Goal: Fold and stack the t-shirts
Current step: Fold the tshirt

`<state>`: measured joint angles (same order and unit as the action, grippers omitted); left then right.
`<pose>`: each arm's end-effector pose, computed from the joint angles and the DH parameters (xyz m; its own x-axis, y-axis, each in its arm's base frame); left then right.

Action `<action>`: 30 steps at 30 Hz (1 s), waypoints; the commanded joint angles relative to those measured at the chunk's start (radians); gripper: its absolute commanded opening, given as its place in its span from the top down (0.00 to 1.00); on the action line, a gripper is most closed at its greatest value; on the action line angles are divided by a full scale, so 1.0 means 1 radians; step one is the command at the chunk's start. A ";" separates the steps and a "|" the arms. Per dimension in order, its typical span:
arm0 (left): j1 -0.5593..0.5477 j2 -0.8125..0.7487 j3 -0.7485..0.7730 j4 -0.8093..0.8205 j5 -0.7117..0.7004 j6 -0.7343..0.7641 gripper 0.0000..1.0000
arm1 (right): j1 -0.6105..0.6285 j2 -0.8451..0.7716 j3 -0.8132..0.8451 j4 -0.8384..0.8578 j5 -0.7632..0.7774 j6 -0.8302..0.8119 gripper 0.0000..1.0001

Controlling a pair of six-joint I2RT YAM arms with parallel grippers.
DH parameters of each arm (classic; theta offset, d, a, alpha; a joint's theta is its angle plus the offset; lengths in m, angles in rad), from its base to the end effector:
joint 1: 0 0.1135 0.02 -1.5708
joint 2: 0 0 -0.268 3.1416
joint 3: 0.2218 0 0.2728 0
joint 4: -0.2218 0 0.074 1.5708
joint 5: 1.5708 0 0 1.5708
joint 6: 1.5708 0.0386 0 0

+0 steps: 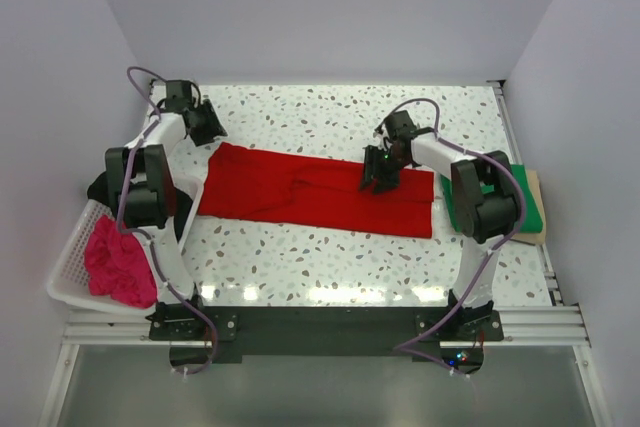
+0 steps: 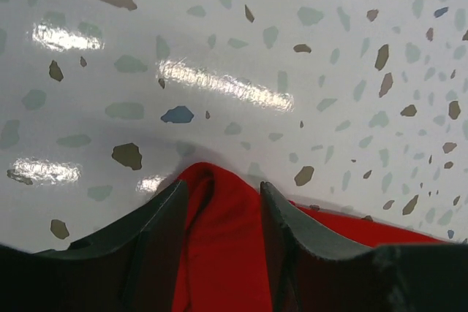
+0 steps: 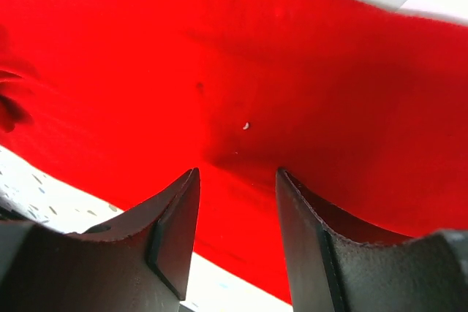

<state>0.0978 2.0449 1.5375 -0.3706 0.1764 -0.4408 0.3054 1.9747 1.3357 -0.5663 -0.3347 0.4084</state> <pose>0.4740 0.0397 0.1889 -0.6992 -0.4906 -0.5200 -0.3128 0.8640 -0.3946 0.3912 0.1366 0.1462 -0.9747 0.0860 -0.2062 -0.0096 0.9058 0.4235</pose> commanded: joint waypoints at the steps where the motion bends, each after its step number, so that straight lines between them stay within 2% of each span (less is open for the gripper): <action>1: 0.005 0.001 -0.005 -0.037 -0.015 0.019 0.52 | 0.000 -0.031 -0.032 0.025 0.028 0.003 0.50; 25: 0.002 0.043 -0.076 0.134 0.038 -0.064 0.62 | -0.006 0.030 -0.007 -0.014 0.010 -0.046 0.49; 30: 0.000 0.054 -0.085 0.153 0.058 -0.084 0.73 | -0.005 0.030 -0.009 -0.021 0.017 -0.049 0.49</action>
<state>0.0975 2.0872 1.4612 -0.2737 0.2043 -0.4995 0.3000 1.9720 1.3254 -0.5560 -0.3534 0.3901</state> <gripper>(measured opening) 0.290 0.503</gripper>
